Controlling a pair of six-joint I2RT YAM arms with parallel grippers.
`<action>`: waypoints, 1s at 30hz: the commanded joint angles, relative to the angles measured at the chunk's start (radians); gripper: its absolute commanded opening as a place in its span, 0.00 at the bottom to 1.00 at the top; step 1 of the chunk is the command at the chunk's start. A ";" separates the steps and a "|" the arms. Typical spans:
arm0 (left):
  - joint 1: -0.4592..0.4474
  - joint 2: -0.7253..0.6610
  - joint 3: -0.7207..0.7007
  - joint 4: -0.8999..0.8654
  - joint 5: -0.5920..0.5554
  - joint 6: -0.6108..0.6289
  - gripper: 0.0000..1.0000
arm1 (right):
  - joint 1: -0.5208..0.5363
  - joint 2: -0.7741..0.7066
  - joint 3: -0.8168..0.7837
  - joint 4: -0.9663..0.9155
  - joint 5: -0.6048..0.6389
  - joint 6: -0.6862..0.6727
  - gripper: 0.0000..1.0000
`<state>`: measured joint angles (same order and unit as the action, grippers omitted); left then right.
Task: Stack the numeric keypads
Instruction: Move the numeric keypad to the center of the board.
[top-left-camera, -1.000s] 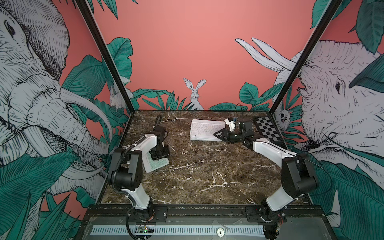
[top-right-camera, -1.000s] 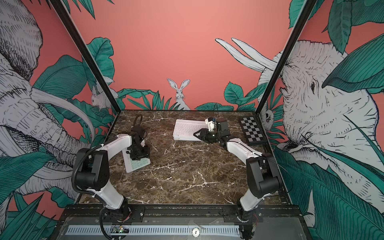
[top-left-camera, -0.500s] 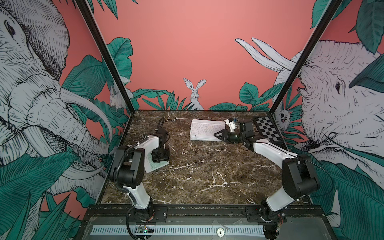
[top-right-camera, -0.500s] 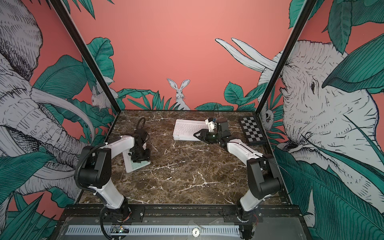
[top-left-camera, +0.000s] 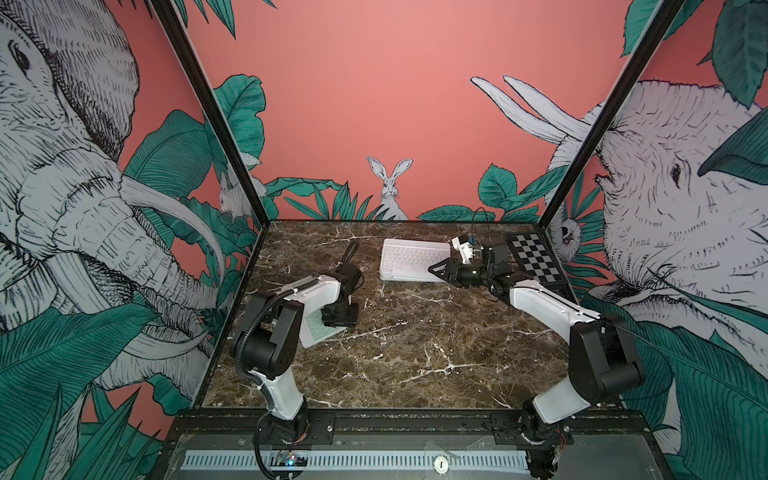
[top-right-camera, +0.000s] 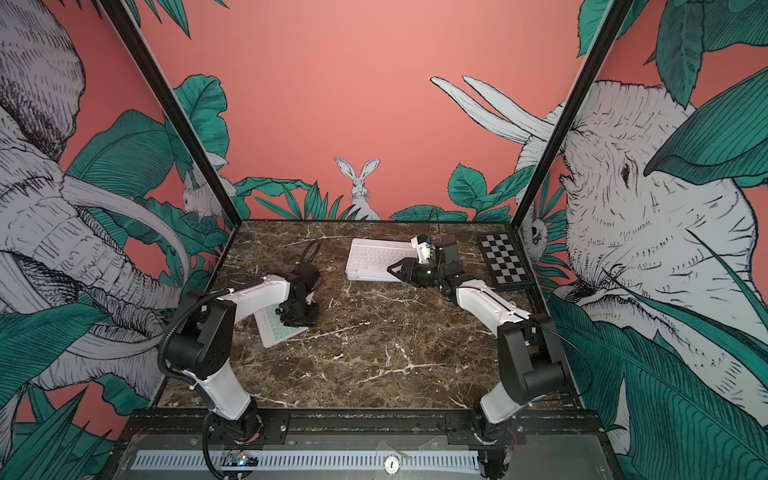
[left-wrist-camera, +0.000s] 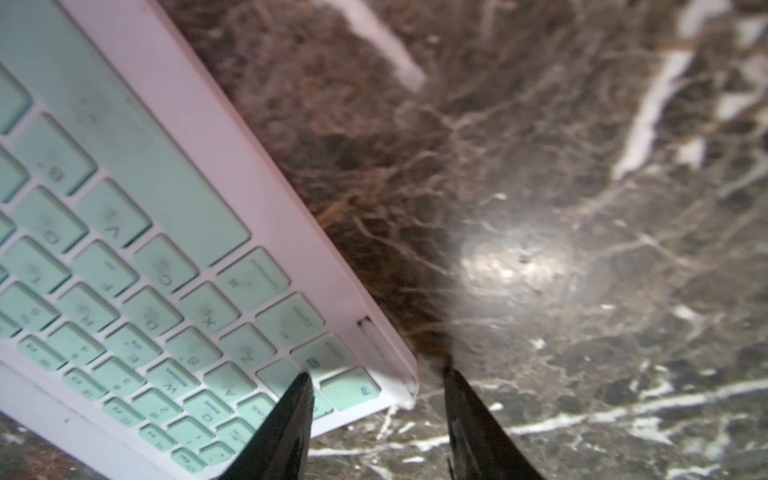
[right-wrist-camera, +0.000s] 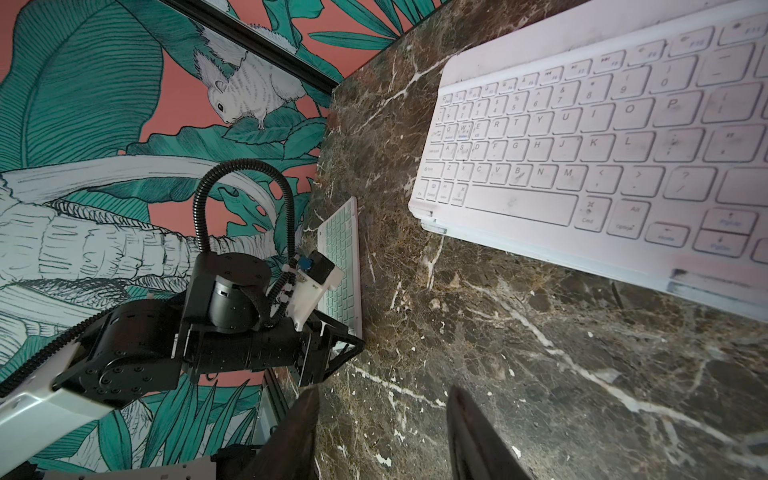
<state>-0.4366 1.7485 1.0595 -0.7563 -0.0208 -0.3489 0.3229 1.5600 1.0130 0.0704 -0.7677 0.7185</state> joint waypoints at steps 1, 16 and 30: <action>-0.052 0.061 -0.034 0.063 0.155 -0.057 0.53 | 0.008 -0.033 -0.014 0.029 -0.012 -0.010 0.49; -0.146 0.019 0.138 0.157 0.226 -0.207 0.55 | 0.008 -0.069 -0.017 -0.003 -0.006 -0.021 0.49; 0.097 0.112 0.245 0.087 0.140 -0.028 0.57 | 0.008 -0.055 -0.001 -0.022 0.002 -0.027 0.49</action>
<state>-0.3248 1.8175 1.2930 -0.6266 0.1501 -0.4313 0.3229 1.5238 0.9985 0.0395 -0.7670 0.7067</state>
